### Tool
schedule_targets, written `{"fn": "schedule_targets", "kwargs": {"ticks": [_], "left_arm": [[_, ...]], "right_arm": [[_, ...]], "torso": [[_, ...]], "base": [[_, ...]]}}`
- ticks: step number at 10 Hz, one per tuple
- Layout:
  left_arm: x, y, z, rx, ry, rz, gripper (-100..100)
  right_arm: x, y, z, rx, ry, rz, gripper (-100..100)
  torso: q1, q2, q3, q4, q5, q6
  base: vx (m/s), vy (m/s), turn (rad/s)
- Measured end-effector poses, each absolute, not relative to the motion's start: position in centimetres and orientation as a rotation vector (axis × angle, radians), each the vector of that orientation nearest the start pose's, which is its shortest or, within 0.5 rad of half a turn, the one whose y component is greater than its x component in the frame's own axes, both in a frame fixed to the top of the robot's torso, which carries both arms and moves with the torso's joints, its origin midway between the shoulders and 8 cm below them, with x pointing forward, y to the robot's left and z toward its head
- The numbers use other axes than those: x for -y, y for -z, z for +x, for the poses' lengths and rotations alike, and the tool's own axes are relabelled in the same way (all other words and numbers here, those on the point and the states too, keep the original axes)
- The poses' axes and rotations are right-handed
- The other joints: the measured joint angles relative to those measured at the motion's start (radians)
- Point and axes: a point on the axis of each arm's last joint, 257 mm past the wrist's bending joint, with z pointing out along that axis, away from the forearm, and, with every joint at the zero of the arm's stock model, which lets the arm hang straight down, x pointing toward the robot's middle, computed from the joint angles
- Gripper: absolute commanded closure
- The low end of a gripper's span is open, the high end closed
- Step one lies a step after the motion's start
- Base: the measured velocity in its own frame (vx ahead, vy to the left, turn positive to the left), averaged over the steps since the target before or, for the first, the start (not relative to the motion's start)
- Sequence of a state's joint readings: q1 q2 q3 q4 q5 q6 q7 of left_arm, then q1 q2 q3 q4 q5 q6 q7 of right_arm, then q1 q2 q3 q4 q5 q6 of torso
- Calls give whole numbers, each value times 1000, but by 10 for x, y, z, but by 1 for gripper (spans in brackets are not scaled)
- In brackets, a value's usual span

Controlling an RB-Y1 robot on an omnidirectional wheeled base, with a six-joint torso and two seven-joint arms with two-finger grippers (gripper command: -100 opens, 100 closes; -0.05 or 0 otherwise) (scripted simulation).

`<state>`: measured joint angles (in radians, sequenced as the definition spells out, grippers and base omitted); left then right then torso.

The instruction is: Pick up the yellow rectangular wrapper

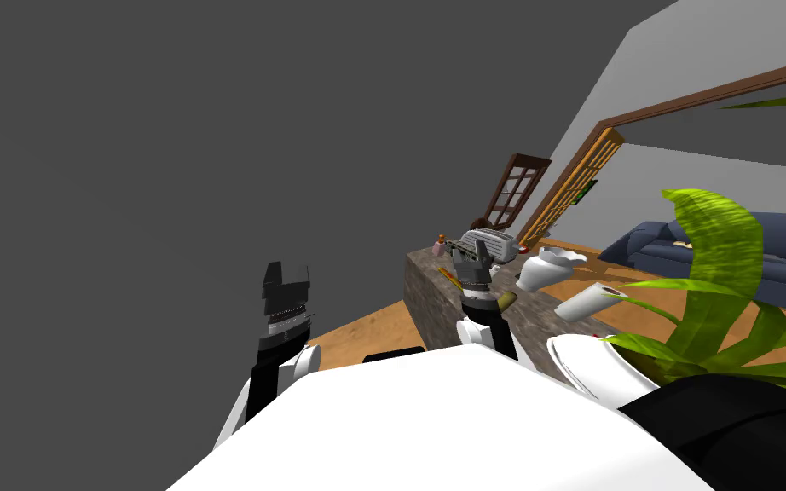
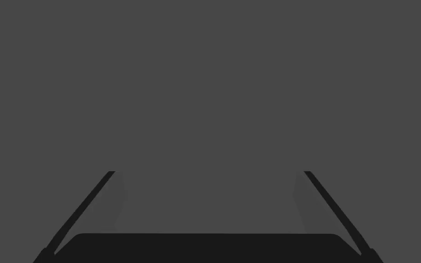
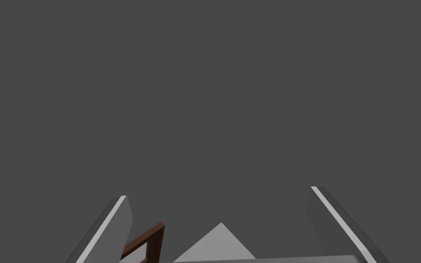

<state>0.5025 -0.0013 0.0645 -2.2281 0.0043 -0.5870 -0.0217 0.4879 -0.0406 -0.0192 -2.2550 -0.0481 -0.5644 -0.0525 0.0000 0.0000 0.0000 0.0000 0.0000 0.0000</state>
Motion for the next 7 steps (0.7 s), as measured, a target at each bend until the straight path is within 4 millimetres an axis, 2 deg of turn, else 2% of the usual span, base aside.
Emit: {"fn": "schedule_targets", "kwargs": {"ticks": [4, 7], "left_arm": [[-301, -18, 334, -587, 1226, -617, 0], [-301, -18, 334, -587, 1227, -617, 0]], "right_arm": [[279, -6, 339, -655, -1387, 649, -100], [276, 24, 340, -761, -1383, 675, -100]], "torso": [[9, 6, 3, 1, 2, 0], [13, 4, 2, 1, 3, 0]], "base": [[-88, 137, -87], [-46, 202, -55]]}}
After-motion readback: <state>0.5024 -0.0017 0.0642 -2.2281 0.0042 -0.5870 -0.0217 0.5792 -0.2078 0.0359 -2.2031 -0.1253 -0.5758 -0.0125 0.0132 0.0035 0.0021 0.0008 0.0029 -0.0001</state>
